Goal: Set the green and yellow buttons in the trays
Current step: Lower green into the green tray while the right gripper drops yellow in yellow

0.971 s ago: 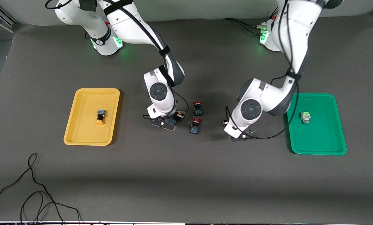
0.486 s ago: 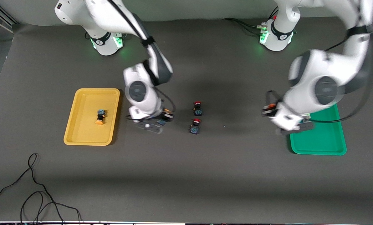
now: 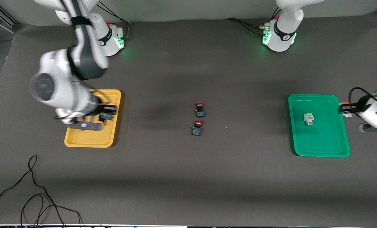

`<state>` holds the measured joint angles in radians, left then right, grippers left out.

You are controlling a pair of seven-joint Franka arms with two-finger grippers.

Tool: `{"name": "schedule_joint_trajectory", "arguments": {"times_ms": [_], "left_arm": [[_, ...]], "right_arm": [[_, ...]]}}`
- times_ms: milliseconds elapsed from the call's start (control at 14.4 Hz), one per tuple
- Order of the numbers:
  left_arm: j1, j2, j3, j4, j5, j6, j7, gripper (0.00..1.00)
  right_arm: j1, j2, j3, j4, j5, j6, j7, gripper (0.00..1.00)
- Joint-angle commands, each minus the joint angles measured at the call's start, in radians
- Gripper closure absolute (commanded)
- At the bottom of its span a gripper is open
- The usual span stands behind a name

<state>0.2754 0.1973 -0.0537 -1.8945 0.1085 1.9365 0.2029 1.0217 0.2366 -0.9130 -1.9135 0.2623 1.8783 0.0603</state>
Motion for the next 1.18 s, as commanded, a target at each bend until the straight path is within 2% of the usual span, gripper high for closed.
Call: {"name": "schedule_joint_trajectory", "arguments": {"times_ms": [0, 139, 208, 347, 416, 486, 555, 624, 763, 971, 1110], "left_arm": [[0.057, 0.034, -0.017, -0.165, 0.028, 0.248, 0.076, 1.0], [0.085, 0.118, -0.017, -0.24, 0.082, 0.442, 0.076, 1.0], [0.097, 0.164, -0.015, -0.254, 0.088, 0.519, 0.078, 1.0], [0.113, 0.208, -0.015, -0.255, 0.091, 0.571, 0.082, 1.0], [0.113, 0.206, -0.015, -0.253, 0.091, 0.562, 0.088, 0.83], [0.113, 0.203, -0.017, -0.244, 0.091, 0.55, 0.104, 0.26], [0.113, 0.2, -0.017, -0.235, 0.091, 0.533, 0.121, 0.0], [0.113, 0.191, -0.017, -0.213, 0.091, 0.497, 0.124, 0.0], [0.114, 0.153, -0.02, -0.128, 0.089, 0.336, 0.13, 0.0], [0.113, 0.081, -0.026, 0.056, 0.076, -0.001, 0.145, 0.0], [0.097, 0.022, -0.028, 0.151, 0.07, -0.164, 0.144, 0.0]], "right_arm": [[-0.005, -0.013, -0.143, -0.114, -0.014, 0.069, -0.288, 1.0], [-0.012, -0.011, -0.194, -0.224, -0.011, 0.193, -0.419, 1.0], [-0.02, -0.01, -0.196, -0.286, -0.008, 0.276, -0.447, 1.0], [-0.028, 0.012, -0.195, -0.382, 0.0, 0.434, -0.471, 1.0], [-0.02, 0.021, -0.19, -0.422, 0.015, 0.508, -0.471, 1.0], [-0.014, 0.036, -0.187, -0.449, 0.035, 0.559, -0.473, 1.0], [-0.017, 0.056, -0.173, -0.45, 0.047, 0.577, -0.493, 1.0], [-0.017, 0.076, -0.165, -0.45, 0.072, 0.587, -0.513, 1.0], [-0.018, 0.13, -0.153, -0.452, 0.153, 0.62, -0.597, 1.0], [-0.029, 0.211, -0.135, -0.447, 0.377, 0.627, -0.797, 1.0], [-0.029, 0.257, -0.135, -0.446, 0.51, 0.625, -0.919, 1.0]]}}
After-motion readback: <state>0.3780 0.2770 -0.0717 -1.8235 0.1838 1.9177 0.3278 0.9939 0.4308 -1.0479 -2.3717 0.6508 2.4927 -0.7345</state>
